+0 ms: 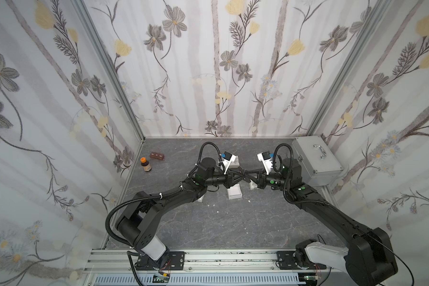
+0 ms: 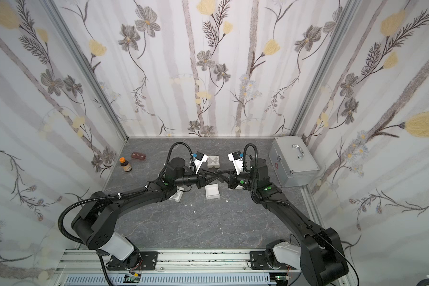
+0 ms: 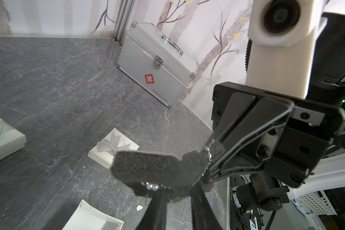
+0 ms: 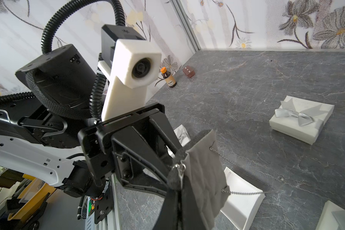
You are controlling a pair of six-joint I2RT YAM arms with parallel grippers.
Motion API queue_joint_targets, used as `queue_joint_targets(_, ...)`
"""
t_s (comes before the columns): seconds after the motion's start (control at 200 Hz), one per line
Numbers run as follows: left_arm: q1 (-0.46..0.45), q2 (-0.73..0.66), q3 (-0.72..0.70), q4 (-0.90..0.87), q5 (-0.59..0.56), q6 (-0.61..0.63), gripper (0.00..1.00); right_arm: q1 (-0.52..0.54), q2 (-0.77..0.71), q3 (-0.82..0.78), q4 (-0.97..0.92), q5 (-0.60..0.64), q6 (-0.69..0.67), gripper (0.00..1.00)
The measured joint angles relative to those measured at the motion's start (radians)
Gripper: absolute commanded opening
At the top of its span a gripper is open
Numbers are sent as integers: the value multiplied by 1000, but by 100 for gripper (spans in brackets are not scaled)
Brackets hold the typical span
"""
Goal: Take the necklace out of the lift-off lid jewelry box
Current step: Pick up the necklace from the inner lining.
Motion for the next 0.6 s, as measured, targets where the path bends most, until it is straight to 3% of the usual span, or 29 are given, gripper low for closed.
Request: queue_joint_targets(0.6, 12, -18, -35, 14, -29, -21, 7, -25, 4, 0, -61, 31, -58, 0)
